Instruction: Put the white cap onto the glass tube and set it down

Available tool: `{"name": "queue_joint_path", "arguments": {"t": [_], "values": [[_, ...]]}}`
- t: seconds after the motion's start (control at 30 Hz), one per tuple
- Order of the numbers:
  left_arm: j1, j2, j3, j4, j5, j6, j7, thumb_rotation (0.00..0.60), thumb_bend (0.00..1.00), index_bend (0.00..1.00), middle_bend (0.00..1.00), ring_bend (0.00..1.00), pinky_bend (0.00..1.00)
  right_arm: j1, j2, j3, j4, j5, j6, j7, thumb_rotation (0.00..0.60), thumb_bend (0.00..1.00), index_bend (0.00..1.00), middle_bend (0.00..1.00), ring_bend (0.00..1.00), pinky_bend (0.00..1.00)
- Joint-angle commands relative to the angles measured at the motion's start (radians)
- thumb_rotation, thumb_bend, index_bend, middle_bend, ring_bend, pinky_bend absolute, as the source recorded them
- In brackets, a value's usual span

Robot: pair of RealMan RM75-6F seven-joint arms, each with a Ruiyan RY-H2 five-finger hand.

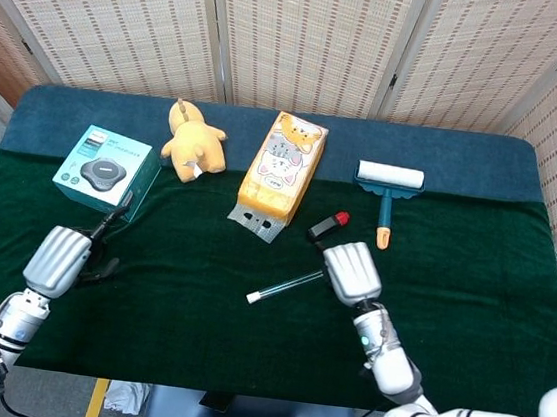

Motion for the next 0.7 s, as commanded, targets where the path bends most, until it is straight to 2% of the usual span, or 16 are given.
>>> {"name": "queue_joint_path", "arguments": {"t": [0.03,0.07,0.13,0.17,0.23,0.33,0.37,0.43,0.53,0.7], "values": [[0.039,0.017,-0.011,0.033,-0.08,0.001,0.028,0.6,0.45,0.13,0.67,0.51,0.48,-0.107,0.153,-0.03,-0.1,-0.093,0.099,0.099,0.6,0.68,0.44,0.82,0.9,0.98],[0.048,0.016,-0.013,0.042,-0.095,0.006,0.036,0.6,0.45,0.14,0.64,0.47,0.44,-0.127,0.176,-0.038,-0.111,-0.103,0.112,0.117,0.6,0.68,0.44,0.78,0.86,0.95],[0.068,0.013,-0.018,0.058,-0.127,0.019,0.049,0.6,0.45,0.16,0.57,0.4,0.36,-0.167,0.228,-0.063,-0.128,-0.122,0.126,0.155,0.6,0.68,0.4,0.58,0.68,0.76],[0.076,0.011,-0.02,0.064,-0.137,0.025,0.049,0.6,0.45,0.16,0.53,0.36,0.32,-0.183,0.249,-0.072,-0.134,-0.126,0.129,0.169,0.6,0.68,0.37,0.51,0.6,0.68],[0.096,0.009,-0.021,0.074,-0.153,0.04,0.034,0.6,0.44,0.16,0.48,0.31,0.27,-0.216,0.301,-0.1,-0.148,-0.144,0.121,0.214,0.6,0.68,0.25,0.31,0.36,0.45],[0.129,0.002,-0.015,0.085,-0.151,0.075,0.016,0.6,0.44,0.16,0.43,0.26,0.24,-0.265,0.37,-0.132,-0.16,-0.168,0.115,0.303,0.6,0.68,0.05,0.11,0.11,0.22],[0.14,-0.002,-0.01,0.088,-0.142,0.091,0.016,0.6,0.44,0.16,0.42,0.25,0.23,-0.281,0.388,-0.141,-0.158,-0.177,0.117,0.325,0.6,0.68,0.01,0.07,0.06,0.16],[0.168,-0.015,-0.002,0.093,-0.128,0.136,0.025,0.6,0.44,0.16,0.41,0.24,0.2,-0.321,0.416,-0.158,-0.15,-0.196,0.14,0.363,0.6,0.68,0.0,0.04,0.0,0.08],[0.205,-0.022,0.006,0.086,-0.121,0.183,0.04,0.6,0.44,0.15,0.4,0.23,0.17,-0.379,0.439,-0.183,-0.135,-0.233,0.18,0.407,0.6,0.68,0.0,0.03,0.0,0.02],[0.251,-0.017,0.031,0.043,-0.087,0.238,0.086,0.6,0.44,0.15,0.38,0.21,0.14,-0.463,0.466,-0.187,-0.126,-0.262,0.257,0.486,0.6,0.68,0.0,0.02,0.0,0.0]]}}
